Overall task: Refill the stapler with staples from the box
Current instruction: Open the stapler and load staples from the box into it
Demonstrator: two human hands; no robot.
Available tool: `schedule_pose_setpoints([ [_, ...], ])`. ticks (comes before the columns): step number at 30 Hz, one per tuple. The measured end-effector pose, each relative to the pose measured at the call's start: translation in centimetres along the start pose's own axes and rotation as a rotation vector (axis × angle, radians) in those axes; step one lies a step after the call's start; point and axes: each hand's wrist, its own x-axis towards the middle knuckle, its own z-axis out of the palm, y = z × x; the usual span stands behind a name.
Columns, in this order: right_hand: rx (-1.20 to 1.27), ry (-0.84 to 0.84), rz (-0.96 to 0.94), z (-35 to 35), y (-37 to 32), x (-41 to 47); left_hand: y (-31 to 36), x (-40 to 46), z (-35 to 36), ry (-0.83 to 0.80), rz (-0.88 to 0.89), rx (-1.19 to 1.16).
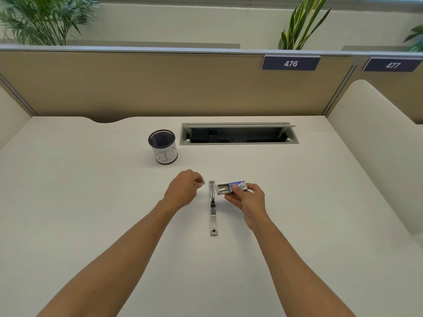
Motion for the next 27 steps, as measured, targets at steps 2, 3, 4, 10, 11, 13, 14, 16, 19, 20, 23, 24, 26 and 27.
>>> schedule_pose_setpoints([
  [2, 0.010, 0.009, -0.001, -0.1, 0.1, -0.1, -0.9, -0.5, 1.2, -0.016, -0.033, 0.007],
  [3, 0.014, 0.010, -0.001, -0.2, 0.1, -0.1, -1.2, -0.7, 1.8, -0.027, -0.046, 0.015],
  [4, 0.016, 0.011, -0.001, -0.2, 0.2, -0.1, -1.6, -0.9, 2.2, -0.041, -0.053, 0.029],
  [10, 0.015, 0.018, -0.004, -0.6, 0.4, -0.1, -2.6, -1.2, 4.2, -0.075, -0.011, 0.051],
  [11, 0.016, 0.017, -0.005, -0.6, 0.4, 0.0, -2.7, -1.1, 4.3, -0.074, -0.005, 0.049],
  [13, 0.016, 0.017, -0.005, -0.7, 0.4, 0.1, -2.9, -1.0, 4.3, -0.081, -0.004, 0.047],
  [14, 0.017, 0.017, -0.005, -0.7, 0.4, 0.1, -2.9, -1.0, 4.3, -0.085, -0.004, 0.047],
  [16, 0.017, 0.012, -0.005, -0.6, 0.5, 0.1, -3.1, -1.0, 4.4, -0.088, -0.008, 0.046],
  [19, 0.019, 0.008, -0.002, -0.6, 0.6, 0.1, -3.2, -1.2, 4.4, -0.035, -0.013, 0.013],
  [20, 0.019, 0.008, -0.003, -0.7, 0.6, 0.0, -3.0, -1.3, 4.3, 0.016, 0.006, -0.018],
  [23, 0.014, 0.009, -0.005, -0.6, 0.6, 0.1, -1.5, -1.8, 3.6, 0.153, 0.109, -0.174],
  [24, 0.010, 0.006, -0.005, -0.5, 0.6, 0.0, -0.9, -1.9, 3.4, 0.163, 0.119, -0.256],
  [26, 0.002, -0.006, -0.003, -0.4, 0.7, 0.0, 0.3, -2.2, 3.0, 0.115, 0.086, -0.419],
  [27, 0.001, -0.018, -0.003, -0.4, 0.8, 0.0, 0.7, -2.3, 2.9, 0.070, 0.053, -0.488],
])
